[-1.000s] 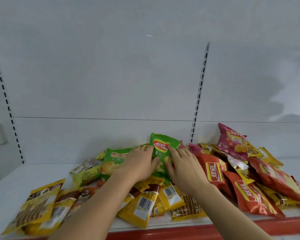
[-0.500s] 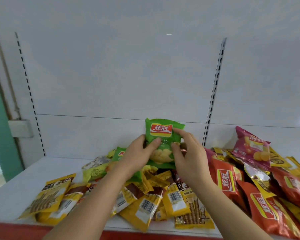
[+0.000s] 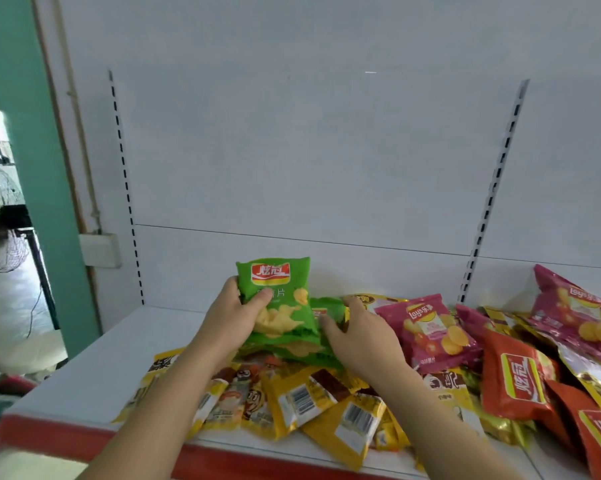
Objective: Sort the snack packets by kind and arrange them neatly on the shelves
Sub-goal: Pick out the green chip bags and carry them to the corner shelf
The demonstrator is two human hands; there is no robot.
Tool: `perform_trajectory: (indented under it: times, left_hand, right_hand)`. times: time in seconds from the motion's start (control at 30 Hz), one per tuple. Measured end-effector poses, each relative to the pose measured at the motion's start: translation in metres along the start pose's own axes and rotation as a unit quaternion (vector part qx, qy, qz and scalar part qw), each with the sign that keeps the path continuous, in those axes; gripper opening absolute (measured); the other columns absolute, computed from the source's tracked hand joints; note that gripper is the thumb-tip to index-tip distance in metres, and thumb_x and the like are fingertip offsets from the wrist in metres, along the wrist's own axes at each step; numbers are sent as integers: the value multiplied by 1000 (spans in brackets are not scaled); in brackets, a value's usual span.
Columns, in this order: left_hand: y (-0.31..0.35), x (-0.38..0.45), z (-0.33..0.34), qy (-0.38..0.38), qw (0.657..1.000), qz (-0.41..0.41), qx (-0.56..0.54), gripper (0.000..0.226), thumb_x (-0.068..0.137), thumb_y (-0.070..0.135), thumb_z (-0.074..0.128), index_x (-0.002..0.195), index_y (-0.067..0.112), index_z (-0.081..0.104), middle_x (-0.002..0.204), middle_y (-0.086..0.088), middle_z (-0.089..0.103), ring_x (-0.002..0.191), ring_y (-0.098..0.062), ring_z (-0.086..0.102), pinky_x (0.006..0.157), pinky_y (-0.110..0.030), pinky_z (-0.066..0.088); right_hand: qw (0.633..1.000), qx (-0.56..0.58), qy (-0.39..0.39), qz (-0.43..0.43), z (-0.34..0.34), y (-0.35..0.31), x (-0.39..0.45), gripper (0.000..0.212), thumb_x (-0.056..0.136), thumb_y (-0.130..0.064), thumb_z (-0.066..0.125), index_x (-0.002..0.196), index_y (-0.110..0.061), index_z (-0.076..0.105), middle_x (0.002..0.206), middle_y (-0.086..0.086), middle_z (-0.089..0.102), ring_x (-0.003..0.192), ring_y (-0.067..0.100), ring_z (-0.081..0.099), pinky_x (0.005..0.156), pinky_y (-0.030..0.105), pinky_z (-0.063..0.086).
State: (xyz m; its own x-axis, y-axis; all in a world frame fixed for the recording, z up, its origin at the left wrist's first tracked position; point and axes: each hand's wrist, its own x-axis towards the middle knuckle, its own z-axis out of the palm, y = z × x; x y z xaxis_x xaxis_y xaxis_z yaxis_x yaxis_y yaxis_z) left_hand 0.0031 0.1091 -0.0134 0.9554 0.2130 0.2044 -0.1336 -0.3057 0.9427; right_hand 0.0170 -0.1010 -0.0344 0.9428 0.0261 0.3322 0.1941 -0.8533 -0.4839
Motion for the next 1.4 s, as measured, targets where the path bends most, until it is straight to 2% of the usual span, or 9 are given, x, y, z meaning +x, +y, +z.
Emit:
perform_trajectory:
  times: [0.17, 0.3, 0.4, 0.57, 0.7, 0.83, 0.93, 1.1, 1.4]
  left_hand:
    - [-11, -3, -2, -52, 999, -11, 5, 40, 104, 33, 60, 138, 33, 41, 118, 13, 63, 100, -6, 64, 76, -24, 47]
    - [-15, 0, -7, -54, 998, -7, 9, 57, 104, 27, 58, 152, 32, 27, 120, 10, 62, 99, -6, 63, 75, -24, 47]
    - [-12, 4, -12, -29, 999, -3, -20, 57, 103, 26, 62, 152, 32, 31, 127, 4, 64, 101, -13, 67, 83, -31, 52]
    - [-5, 5, -7, -44, 997, 24, -60, 56, 105, 19, 59, 150, 32, 28, 109, 16, 61, 87, 0, 64, 68, -20, 47]
    - [7, -8, 23, -127, 985, 42, -113, 51, 107, 25, 56, 144, 46, 28, 127, 12, 64, 107, -10, 68, 94, -42, 57]
    - [26, -35, 62, -187, 964, 69, -176, 36, 103, 48, 48, 134, 50, 31, 121, 18, 65, 98, -1, 73, 81, -32, 63]
    - [40, -57, 89, -230, 952, 85, -183, 58, 90, 58, 59, 140, 44, 34, 120, 12, 69, 96, -3, 75, 79, -31, 63]
    - [68, -92, 148, -260, 940, 133, -175, 58, 96, 34, 69, 142, 35, 34, 118, 17, 65, 91, 13, 69, 69, -10, 54]
    - [135, -185, 291, -336, 906, 146, -212, 51, 100, 22, 66, 142, 35, 39, 111, 14, 70, 90, 2, 74, 68, -15, 57]
  right_hand:
    - [999, -10, -18, 37, 12, -9, 1, 60, 96, -50, 55, 144, -17, 39, 89, -6, 64, 80, 16, 64, 58, 30, 49]
    - [995, 37, 92, 13, 0, -10, -1, 52, 98, -26, 58, 146, -21, 38, 98, -2, 69, 80, 14, 65, 68, 36, 57]
    - [982, 72, 172, -4, -16, -9, -4, 49, 100, -23, 57, 144, -26, 35, 100, -4, 66, 67, 8, 62, 57, 34, 56]
    - [953, 163, 254, 7, -47, -7, -30, 45, 101, -23, 56, 141, -34, 38, 93, -9, 63, 57, 14, 62, 47, 35, 51]
    - [963, 176, 203, -24, -43, -5, -51, 49, 100, -24, 57, 141, -42, 38, 107, -9, 62, 81, 15, 63, 65, 37, 57]
    - [968, 173, 182, -9, -46, 12, -75, 53, 99, -28, 57, 145, -42, 37, 118, -16, 60, 88, 8, 65, 73, 38, 60]
    - [967, 175, 187, -8, -64, 29, -96, 53, 98, -31, 59, 145, -43, 38, 117, -15, 62, 80, 8, 65, 69, 34, 59]
    - [964, 148, 221, -1, -98, 68, -127, 55, 98, -37, 58, 147, -45, 33, 127, -15, 57, 103, 6, 61, 85, 34, 57]
    - [946, 133, 294, 37, -210, 176, -216, 56, 98, -30, 61, 144, -49, 34, 132, -15, 52, 110, -1, 59, 85, 21, 54]
